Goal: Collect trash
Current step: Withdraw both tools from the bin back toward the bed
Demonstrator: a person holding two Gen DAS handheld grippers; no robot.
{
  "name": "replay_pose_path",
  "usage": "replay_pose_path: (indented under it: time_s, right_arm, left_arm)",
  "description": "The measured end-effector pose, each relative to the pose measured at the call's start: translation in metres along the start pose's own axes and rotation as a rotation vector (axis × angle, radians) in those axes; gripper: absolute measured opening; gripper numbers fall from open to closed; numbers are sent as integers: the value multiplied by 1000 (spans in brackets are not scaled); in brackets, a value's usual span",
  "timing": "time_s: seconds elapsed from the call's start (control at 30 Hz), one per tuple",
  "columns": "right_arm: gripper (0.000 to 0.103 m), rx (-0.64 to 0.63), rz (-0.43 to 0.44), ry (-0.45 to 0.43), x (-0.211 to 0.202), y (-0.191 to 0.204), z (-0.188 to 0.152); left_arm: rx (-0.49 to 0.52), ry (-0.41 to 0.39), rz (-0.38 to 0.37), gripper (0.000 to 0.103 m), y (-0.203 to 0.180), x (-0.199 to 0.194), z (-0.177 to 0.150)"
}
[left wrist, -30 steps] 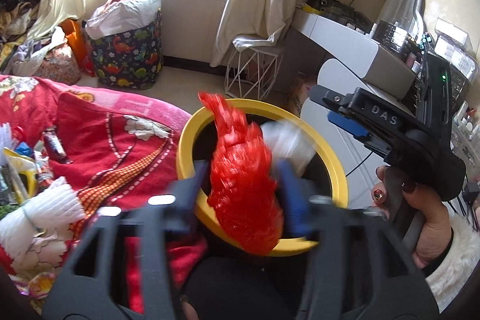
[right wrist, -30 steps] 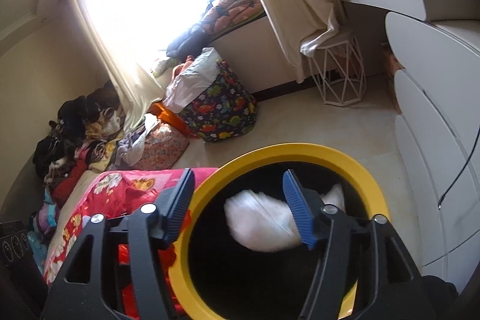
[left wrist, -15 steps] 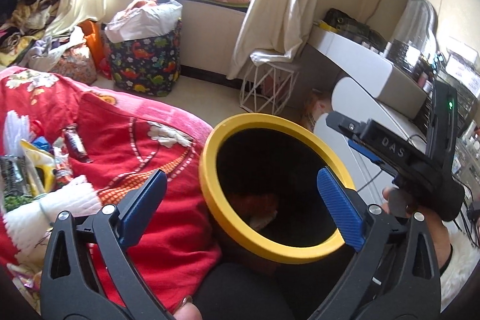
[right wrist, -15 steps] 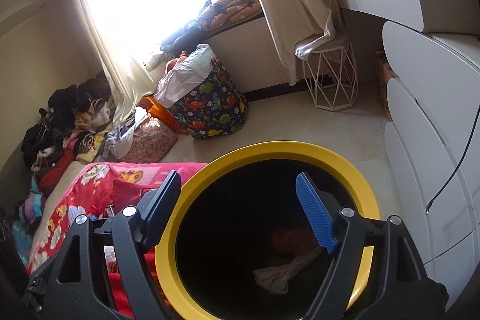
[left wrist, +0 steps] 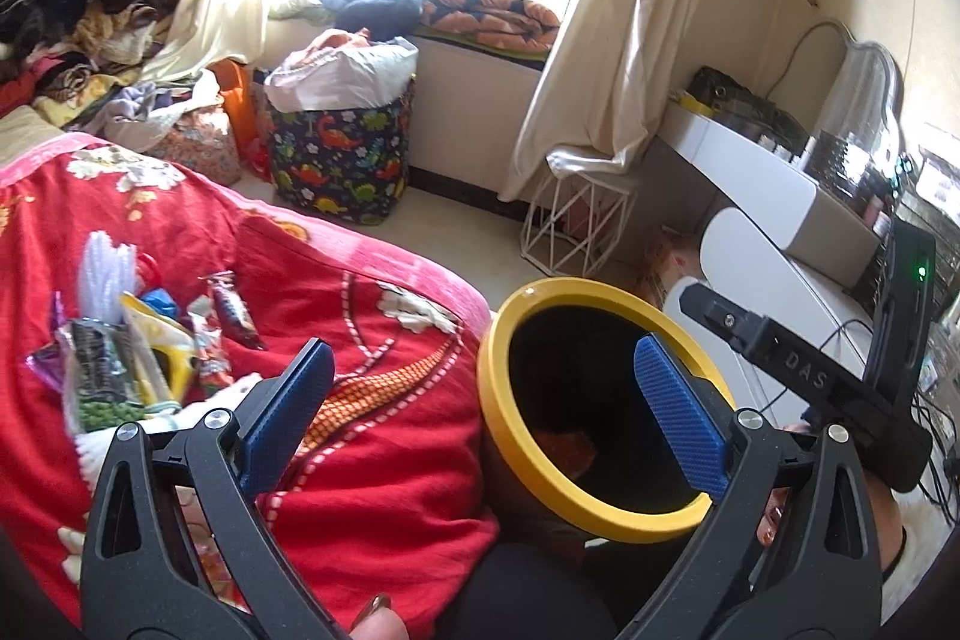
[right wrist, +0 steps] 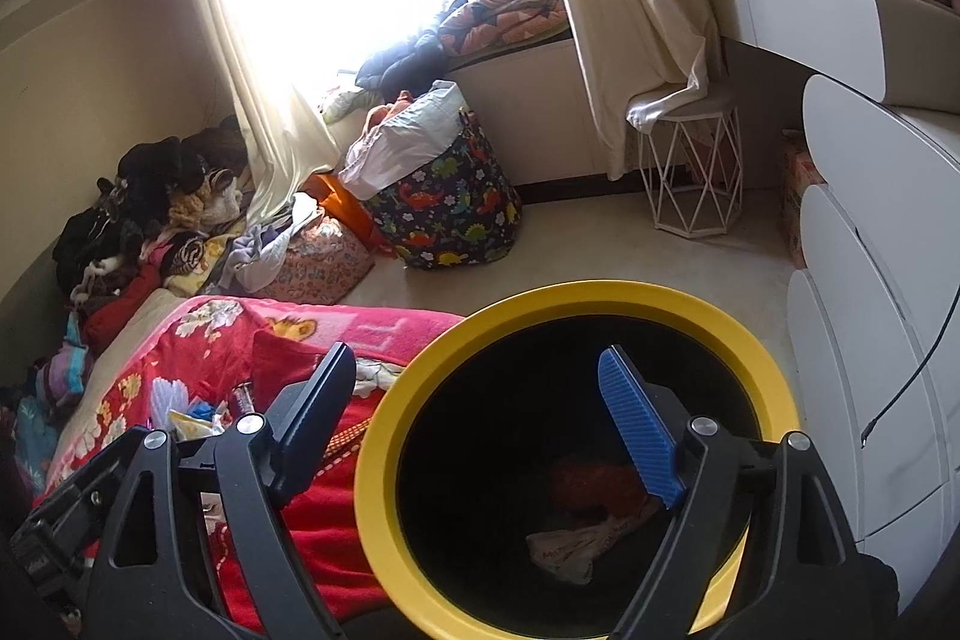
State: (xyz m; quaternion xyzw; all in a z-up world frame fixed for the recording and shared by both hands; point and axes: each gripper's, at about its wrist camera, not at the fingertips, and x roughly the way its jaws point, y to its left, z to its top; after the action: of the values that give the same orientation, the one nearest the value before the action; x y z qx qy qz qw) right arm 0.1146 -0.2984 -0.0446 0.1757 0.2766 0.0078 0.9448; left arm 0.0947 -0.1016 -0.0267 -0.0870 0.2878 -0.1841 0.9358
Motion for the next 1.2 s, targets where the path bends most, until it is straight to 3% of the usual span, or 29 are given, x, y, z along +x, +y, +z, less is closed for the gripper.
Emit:
replay_pose_path:
  time_s: [1.2]
  right_arm:
    - [90,-176,152,31,-3,102,-15]
  left_arm:
    - [-111,-158,147,92,75,-59,19]
